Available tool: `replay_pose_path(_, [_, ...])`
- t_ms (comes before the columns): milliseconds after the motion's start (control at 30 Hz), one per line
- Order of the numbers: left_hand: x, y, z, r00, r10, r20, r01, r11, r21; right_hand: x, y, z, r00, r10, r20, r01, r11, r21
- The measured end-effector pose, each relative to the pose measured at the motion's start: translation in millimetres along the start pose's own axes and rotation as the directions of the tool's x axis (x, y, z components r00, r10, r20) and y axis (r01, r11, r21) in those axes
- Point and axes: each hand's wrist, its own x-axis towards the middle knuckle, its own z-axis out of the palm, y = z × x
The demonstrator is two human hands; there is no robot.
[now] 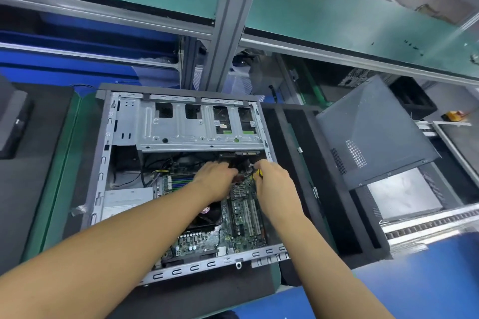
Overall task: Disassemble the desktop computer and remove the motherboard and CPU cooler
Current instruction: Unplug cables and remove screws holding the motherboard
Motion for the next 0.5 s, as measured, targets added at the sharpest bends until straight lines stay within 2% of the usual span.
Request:
replay_pose_path(100, [-0.1,-6.9,4.5,1.0,-0.002,-0.008,0.001,0.998,-0.068,5.2,-0.5,2.3,0.998,-0.017,0.059,0.024,0.993,-0.114])
replay_pose_path(233, [-1.2,-4.1,10.5,0.999,-0.006,-0.033,0.003,0.998,-0.069,11.9,-2.1,1.3,0.992,-0.036,0.117,0.06,0.976,-0.209])
replay_pose_path(500, [1.5,-6.2,12.7,1.0,0.028,0.0,-0.028,0.993,-0.115,16.4,0.8,-4.4,0.984,-0.058,0.167,0.097,0.967,-0.237])
